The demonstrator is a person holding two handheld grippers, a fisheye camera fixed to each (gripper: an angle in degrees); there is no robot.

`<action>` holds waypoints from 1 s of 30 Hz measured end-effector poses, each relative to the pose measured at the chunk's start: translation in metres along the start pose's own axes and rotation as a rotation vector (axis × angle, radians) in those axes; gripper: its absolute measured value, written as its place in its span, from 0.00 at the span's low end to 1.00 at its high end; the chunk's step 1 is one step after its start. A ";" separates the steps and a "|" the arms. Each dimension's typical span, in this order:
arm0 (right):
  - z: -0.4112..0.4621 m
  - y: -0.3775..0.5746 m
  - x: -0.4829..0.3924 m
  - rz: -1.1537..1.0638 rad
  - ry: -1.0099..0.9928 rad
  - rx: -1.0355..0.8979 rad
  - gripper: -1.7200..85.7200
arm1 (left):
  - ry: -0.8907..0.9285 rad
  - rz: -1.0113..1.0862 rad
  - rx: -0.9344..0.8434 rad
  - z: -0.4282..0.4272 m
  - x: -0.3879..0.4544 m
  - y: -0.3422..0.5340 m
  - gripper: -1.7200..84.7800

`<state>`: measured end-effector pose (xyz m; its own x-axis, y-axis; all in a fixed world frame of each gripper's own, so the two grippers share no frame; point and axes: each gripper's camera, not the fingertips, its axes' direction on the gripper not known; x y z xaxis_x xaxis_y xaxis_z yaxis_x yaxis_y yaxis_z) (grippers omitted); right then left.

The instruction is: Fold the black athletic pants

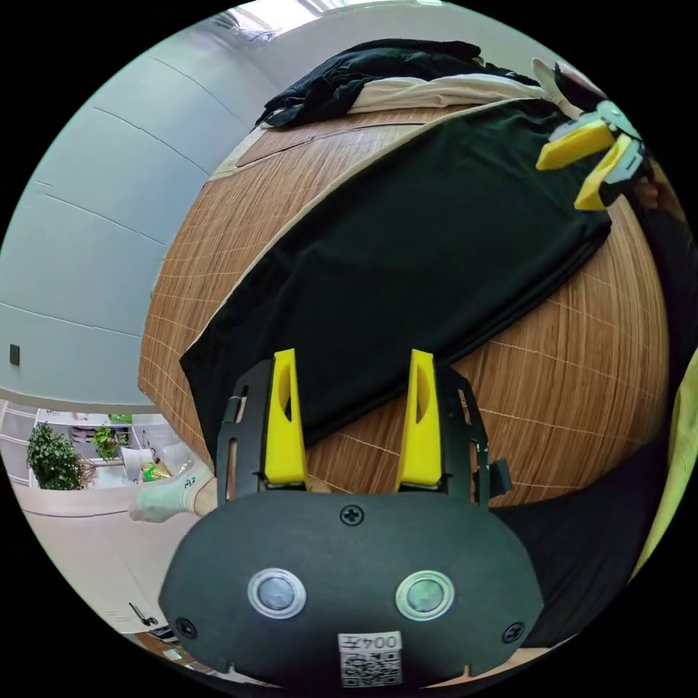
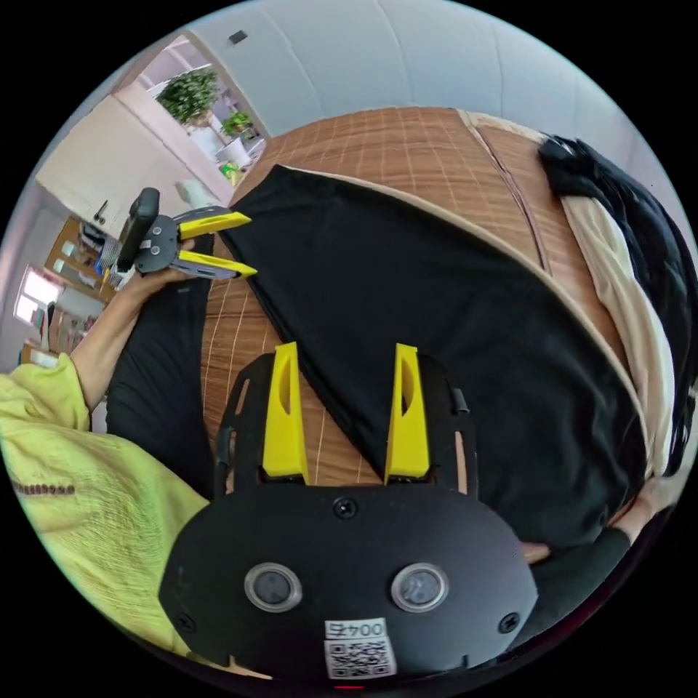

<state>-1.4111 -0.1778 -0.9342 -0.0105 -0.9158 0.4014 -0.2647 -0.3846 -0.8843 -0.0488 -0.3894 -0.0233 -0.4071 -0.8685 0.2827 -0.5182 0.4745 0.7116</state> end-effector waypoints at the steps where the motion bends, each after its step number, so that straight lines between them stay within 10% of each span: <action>1: -0.005 -0.023 -0.001 -0.047 -0.002 0.000 0.20 | -0.015 0.024 -0.002 0.001 0.004 -0.006 0.24; 14: 0.053 -0.316 -0.024 -0.333 0.047 -0.180 0.13 | 0.326 0.016 -0.055 0.041 -0.039 -0.036 0.28; 30: 0.121 -0.356 -0.002 -0.347 0.212 -0.305 0.18 | 0.388 0.005 -0.078 0.056 -0.052 -0.051 0.28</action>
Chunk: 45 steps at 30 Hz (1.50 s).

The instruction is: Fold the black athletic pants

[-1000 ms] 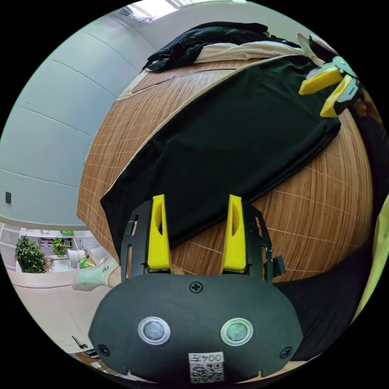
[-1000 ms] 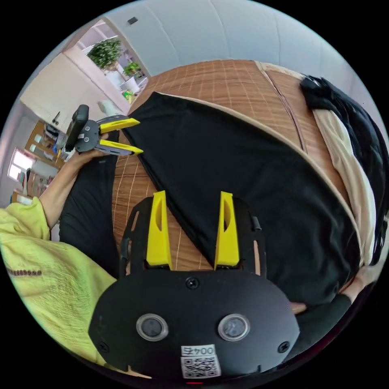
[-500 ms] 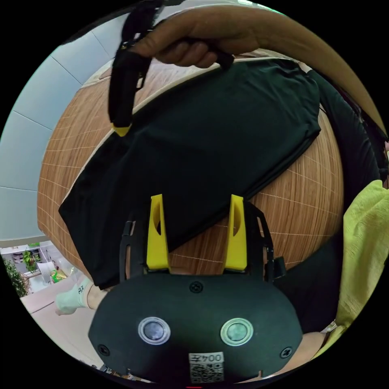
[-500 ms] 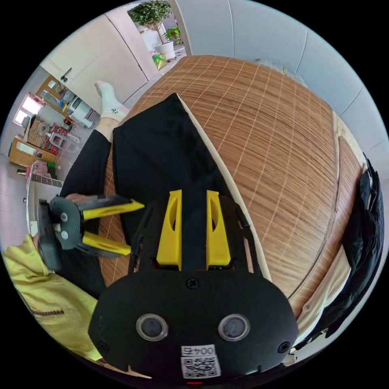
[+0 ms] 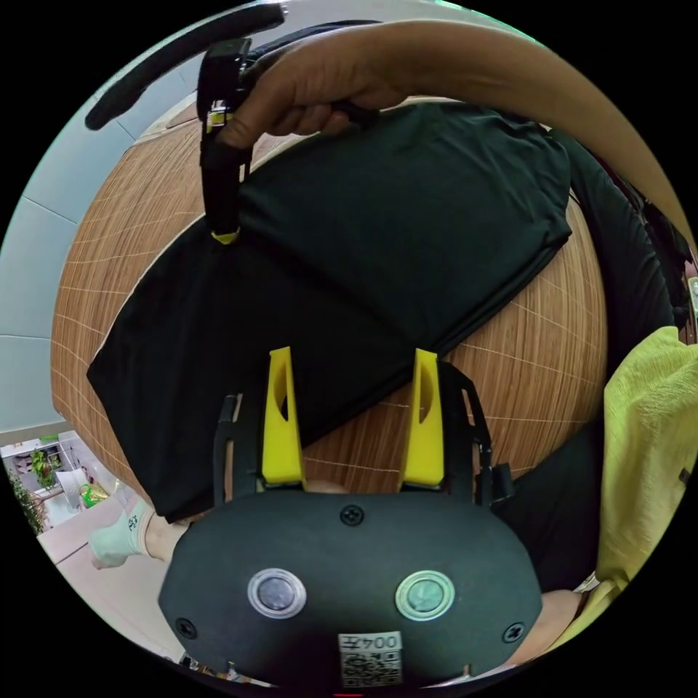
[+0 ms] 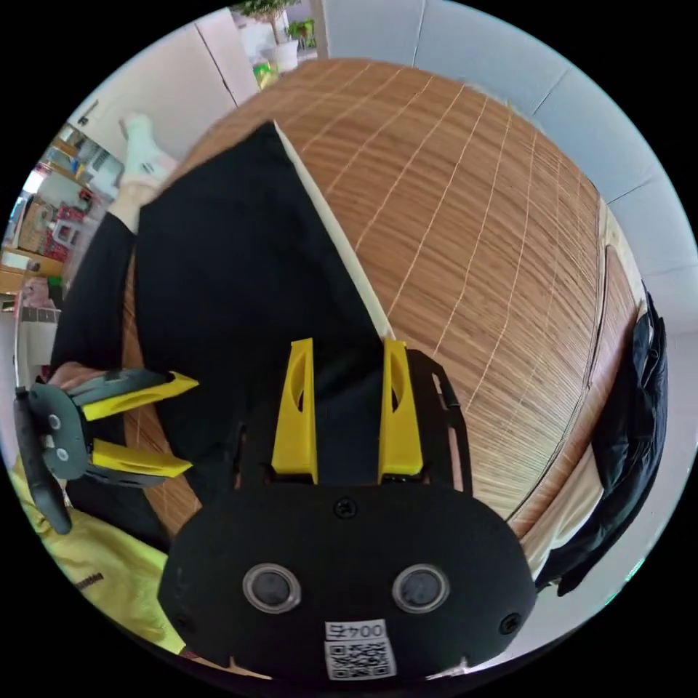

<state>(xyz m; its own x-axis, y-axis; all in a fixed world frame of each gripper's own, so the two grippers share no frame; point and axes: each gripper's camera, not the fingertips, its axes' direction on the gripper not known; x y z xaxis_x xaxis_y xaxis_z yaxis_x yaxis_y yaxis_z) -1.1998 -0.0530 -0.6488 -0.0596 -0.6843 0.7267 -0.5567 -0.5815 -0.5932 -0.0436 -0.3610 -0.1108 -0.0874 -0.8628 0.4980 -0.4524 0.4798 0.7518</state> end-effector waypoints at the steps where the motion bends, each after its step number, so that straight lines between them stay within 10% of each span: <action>1: -0.003 0.004 0.002 0.009 -0.005 0.039 0.18 | -0.004 -0.001 0.009 -0.001 0.000 0.001 0.28; 10: -0.031 0.179 -0.036 0.003 -0.055 0.167 0.21 | -0.109 -0.041 0.211 -0.068 -0.014 0.030 0.27; 17: 0.052 0.308 -0.085 0.104 -0.023 0.064 0.21 | -0.069 -0.042 -0.093 -0.003 -0.050 0.000 0.27; 32: 0.132 0.393 -0.078 0.237 -0.051 0.127 0.20 | -0.064 -0.125 -0.124 0.007 -0.041 -0.007 0.25; 45: 0.187 0.527 0.046 0.636 -0.051 0.147 0.18 | -0.113 0.189 -0.103 0.025 0.117 -0.117 0.23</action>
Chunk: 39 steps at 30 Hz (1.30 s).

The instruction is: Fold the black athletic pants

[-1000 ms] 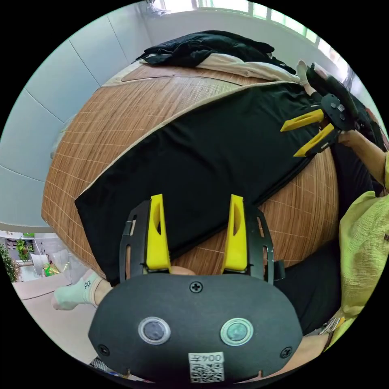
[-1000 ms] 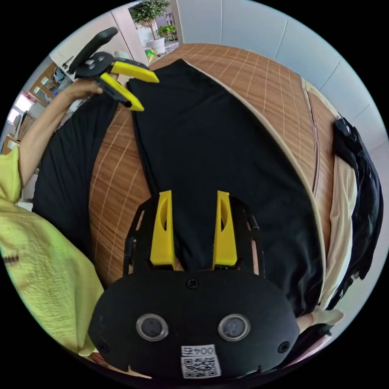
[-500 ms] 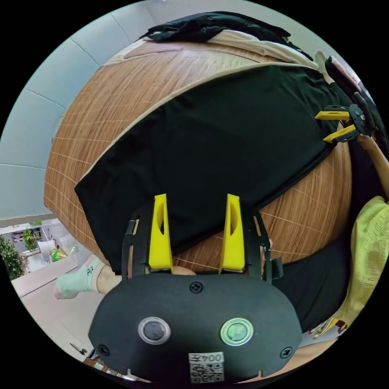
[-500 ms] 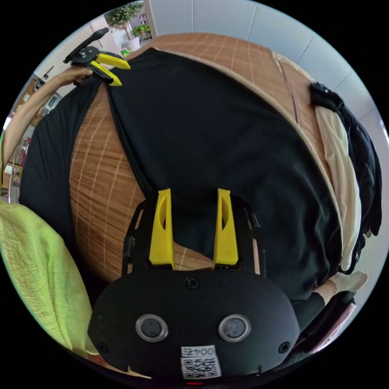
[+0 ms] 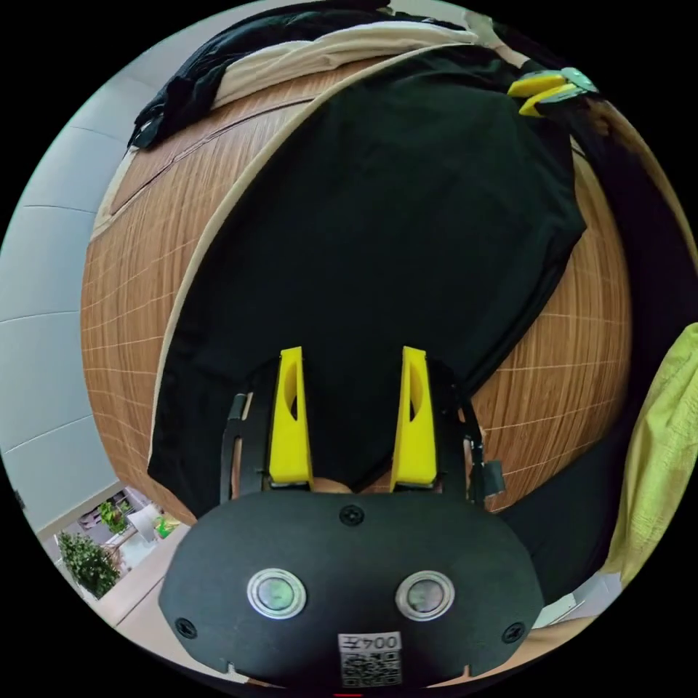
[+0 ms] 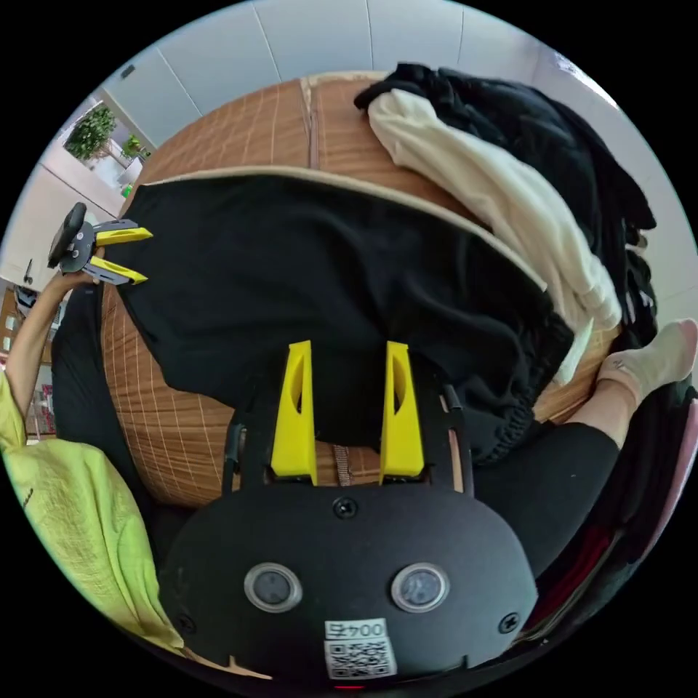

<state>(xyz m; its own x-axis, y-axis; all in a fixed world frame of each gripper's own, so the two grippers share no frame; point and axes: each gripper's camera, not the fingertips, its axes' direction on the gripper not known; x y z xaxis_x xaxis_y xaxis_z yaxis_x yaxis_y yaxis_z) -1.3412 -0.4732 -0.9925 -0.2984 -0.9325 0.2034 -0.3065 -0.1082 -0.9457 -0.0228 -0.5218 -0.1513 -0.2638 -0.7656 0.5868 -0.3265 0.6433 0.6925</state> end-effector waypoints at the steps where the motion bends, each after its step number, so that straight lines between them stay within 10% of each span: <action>1: 0.010 0.007 0.006 0.019 -0.034 0.022 0.18 | 0.000 -0.047 -0.020 0.001 -0.004 0.003 0.23; 11: 0.010 0.060 -0.011 -0.024 -0.106 0.229 0.16 | -0.054 -0.092 0.093 -0.028 0.090 0.066 0.23; 25: 0.127 0.040 -0.153 -0.408 0.076 -0.004 0.15 | -0.023 -0.211 0.147 0.012 0.147 0.085 0.22; 39: 0.103 0.053 -0.090 -0.232 0.030 0.175 0.13 | -0.114 -0.107 0.100 0.031 0.212 0.088 0.16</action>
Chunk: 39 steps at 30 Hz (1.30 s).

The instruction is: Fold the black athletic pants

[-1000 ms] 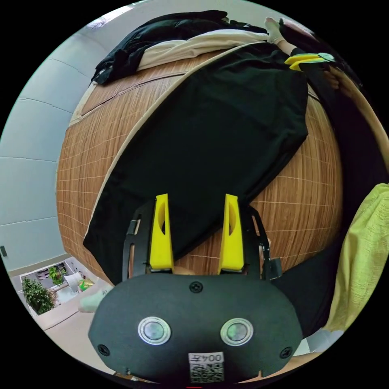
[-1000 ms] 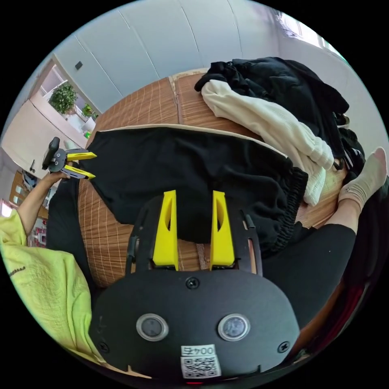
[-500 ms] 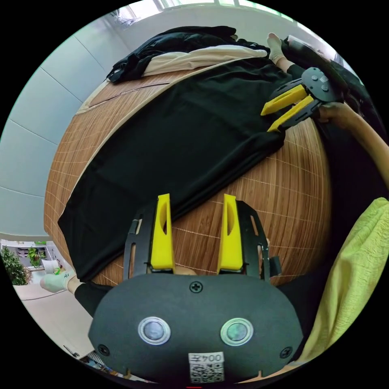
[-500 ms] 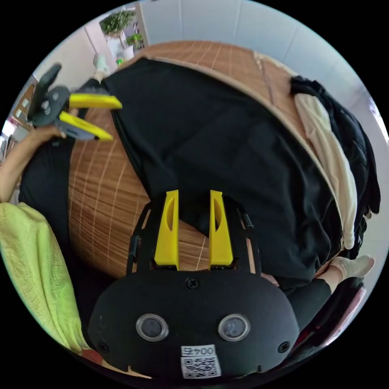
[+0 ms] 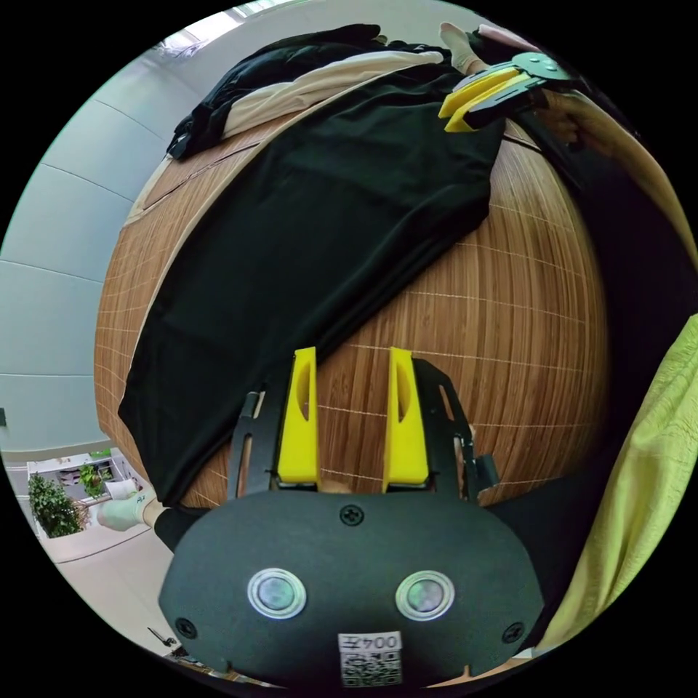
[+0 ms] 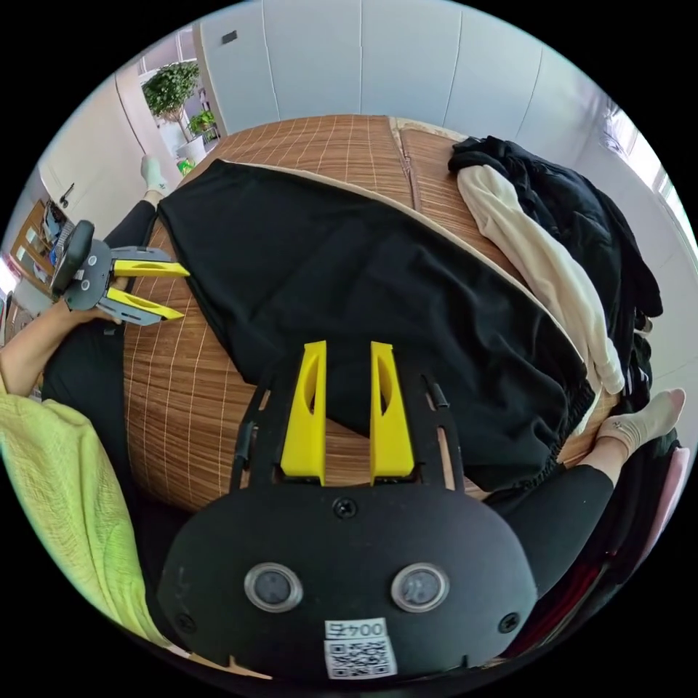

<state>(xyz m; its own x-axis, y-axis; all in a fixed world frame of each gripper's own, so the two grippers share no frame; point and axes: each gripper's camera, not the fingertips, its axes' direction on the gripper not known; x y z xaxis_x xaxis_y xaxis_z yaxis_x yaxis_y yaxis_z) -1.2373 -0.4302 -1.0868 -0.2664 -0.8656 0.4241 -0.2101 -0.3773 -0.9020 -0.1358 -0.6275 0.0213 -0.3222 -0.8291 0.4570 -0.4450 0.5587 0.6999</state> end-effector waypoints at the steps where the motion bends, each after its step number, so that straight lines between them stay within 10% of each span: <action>1: 0.003 -0.001 0.000 -0.004 -0.003 -0.012 0.13 | 0.024 0.008 0.001 0.002 0.003 0.001 0.14; 39: -0.012 -0.085 -0.053 -0.090 0.011 -0.180 0.13 | 0.018 -0.064 -0.014 0.041 0.046 -0.016 0.02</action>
<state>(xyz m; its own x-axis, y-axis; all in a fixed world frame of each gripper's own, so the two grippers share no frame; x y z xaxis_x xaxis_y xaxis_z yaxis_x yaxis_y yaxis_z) -1.2164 -0.3487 -1.0316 -0.2489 -0.8269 0.5042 -0.3983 -0.3872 -0.8315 -0.1775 -0.6737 0.0081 -0.2778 -0.8635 0.4208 -0.4527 0.5041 0.7355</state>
